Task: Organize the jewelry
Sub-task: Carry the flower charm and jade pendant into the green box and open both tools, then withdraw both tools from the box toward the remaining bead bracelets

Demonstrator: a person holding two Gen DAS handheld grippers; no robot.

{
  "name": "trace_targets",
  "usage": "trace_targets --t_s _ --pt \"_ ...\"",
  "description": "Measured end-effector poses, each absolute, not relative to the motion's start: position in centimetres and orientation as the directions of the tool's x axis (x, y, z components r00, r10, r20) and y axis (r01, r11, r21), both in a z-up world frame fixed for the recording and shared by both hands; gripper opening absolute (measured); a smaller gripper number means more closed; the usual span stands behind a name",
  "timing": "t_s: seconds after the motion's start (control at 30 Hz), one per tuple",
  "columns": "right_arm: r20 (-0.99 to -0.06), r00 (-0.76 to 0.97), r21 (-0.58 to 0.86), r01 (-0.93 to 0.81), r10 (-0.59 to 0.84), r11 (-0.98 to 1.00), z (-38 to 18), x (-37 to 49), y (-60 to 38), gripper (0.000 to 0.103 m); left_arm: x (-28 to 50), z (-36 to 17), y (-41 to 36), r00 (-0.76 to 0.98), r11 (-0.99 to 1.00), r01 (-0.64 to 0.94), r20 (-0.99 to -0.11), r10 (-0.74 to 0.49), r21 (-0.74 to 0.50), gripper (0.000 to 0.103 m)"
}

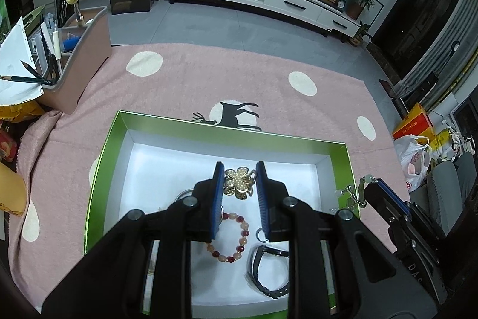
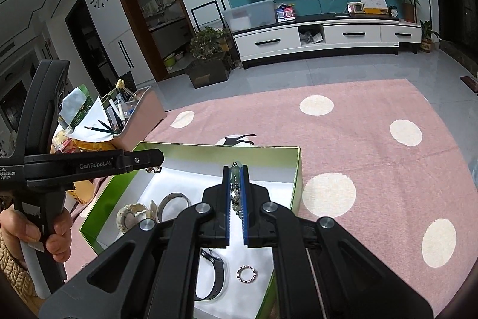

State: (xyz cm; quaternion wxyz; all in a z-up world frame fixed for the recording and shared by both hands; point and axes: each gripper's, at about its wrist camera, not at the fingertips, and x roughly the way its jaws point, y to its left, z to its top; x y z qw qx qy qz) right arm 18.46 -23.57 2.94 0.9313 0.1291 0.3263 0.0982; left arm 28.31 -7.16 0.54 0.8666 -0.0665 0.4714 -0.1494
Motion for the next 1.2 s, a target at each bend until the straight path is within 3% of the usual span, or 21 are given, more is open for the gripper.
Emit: trace_targets --t_s 0.27,0.4,0.47,0.5,0.6,1.07,1.2 --pt "-0.591 0.764 0.312 -0.08 0.259 0.947 2.8 18.5 -24.0 0.007 28.3 0.3 -7.2 0.504 0.948 0.187 -0.803 -0.318 -0.258 0.022" --pt "-0.589 0.769 0.307 -0.074 0.25 0.949 3.0 18.2 -24.1 0.01 28.2 0.5 -7.3 0.508 0.948 0.19 -0.801 -0.318 -0.256 0.037" --pt "-0.586 0.773 0.307 -0.067 0.244 0.949 3.2 17.9 -24.2 0.029 27.9 0.7 -7.1 0.512 0.946 0.19 -0.796 -0.323 -0.262 0.058" --pt "-0.58 0.778 0.311 -0.063 0.242 0.948 3.3 17.6 -24.3 0.034 27.8 0.9 -7.1 0.516 0.947 0.189 -0.793 -0.322 -0.261 0.061" --pt "-0.572 0.784 0.315 -0.06 0.24 0.947 3.7 16.9 -24.4 0.037 27.1 1.7 -7.0 0.532 0.948 0.196 -0.785 -0.318 -0.251 0.064" --pt "-0.521 0.835 0.28 -0.026 0.174 0.96 6.4 10.3 -24.3 0.081 21.4 6.0 -5.1 0.599 0.947 0.216 -0.734 -0.321 -0.238 0.092" --pt "-0.519 0.84 0.265 -0.018 0.159 0.964 6.6 8.1 -24.1 0.086 19.3 6.6 -4.3 0.602 0.942 0.227 -0.724 -0.336 -0.249 0.097"
